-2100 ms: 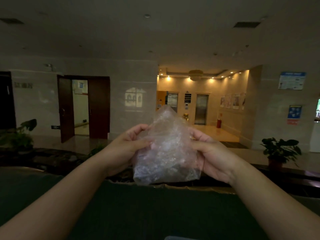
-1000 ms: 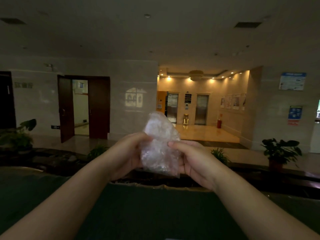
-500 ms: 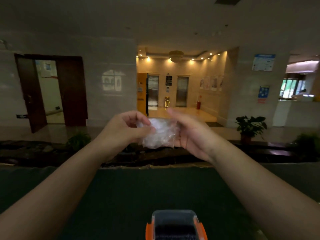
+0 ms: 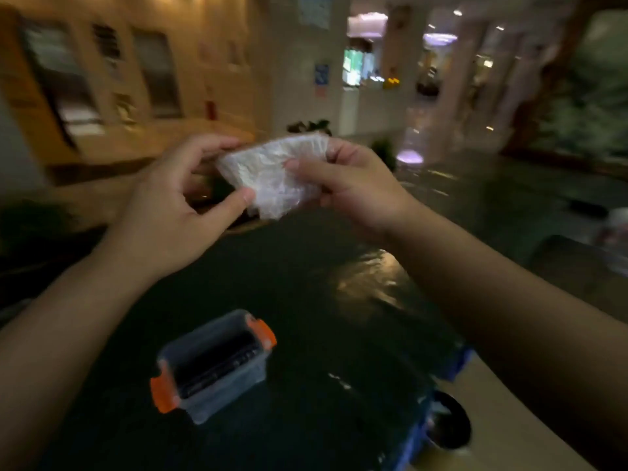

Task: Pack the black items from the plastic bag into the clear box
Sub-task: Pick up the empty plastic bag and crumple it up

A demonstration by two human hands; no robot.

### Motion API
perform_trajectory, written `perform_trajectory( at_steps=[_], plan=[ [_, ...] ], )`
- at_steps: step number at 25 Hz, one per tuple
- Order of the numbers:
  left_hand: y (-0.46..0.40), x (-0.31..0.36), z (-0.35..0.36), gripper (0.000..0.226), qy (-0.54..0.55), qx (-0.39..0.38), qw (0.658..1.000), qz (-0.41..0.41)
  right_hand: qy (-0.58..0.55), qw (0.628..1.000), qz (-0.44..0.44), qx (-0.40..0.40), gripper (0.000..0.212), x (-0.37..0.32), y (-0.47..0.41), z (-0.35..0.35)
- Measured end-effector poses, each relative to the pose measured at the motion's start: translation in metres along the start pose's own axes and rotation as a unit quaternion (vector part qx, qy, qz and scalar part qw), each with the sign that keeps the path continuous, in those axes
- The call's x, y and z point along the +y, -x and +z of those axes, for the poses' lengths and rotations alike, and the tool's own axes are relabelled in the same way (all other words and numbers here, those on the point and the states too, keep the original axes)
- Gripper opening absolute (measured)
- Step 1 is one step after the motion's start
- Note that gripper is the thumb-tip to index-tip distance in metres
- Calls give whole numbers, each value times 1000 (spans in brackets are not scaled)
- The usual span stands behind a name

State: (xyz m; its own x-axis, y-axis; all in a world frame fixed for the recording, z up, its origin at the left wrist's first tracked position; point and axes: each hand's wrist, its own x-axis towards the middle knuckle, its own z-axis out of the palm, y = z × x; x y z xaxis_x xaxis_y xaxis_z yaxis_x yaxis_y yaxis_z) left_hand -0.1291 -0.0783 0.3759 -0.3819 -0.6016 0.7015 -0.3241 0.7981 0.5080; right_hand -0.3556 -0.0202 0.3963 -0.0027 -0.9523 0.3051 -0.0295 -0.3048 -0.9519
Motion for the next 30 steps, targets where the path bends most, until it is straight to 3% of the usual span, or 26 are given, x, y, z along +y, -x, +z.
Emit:
perform_trajectory(
  at_steps=[4,8,13,16,21,26,30],
  plan=[
    [21,-2,109,67,-84,-102,991,28,144,980,67,120,21,40,82,-95],
    [56,7,244,78,-59,-258,964,14,300,905,170,249,15,109,185,-203],
    [112,9,414,81,-52,-387,920,-30,376,801,319,338,5,238,294,-332],
    [140,16,522,79,-49,-442,893,-65,361,783,405,306,8,331,333,-411],
    [187,35,658,65,46,-469,878,-88,381,784,448,200,19,485,356,-495],
    [250,32,753,62,41,-489,848,-200,351,793,474,152,22,658,352,-531],
    [295,-10,810,60,-4,-484,838,-253,383,795,467,65,42,794,343,-537]
  ],
)
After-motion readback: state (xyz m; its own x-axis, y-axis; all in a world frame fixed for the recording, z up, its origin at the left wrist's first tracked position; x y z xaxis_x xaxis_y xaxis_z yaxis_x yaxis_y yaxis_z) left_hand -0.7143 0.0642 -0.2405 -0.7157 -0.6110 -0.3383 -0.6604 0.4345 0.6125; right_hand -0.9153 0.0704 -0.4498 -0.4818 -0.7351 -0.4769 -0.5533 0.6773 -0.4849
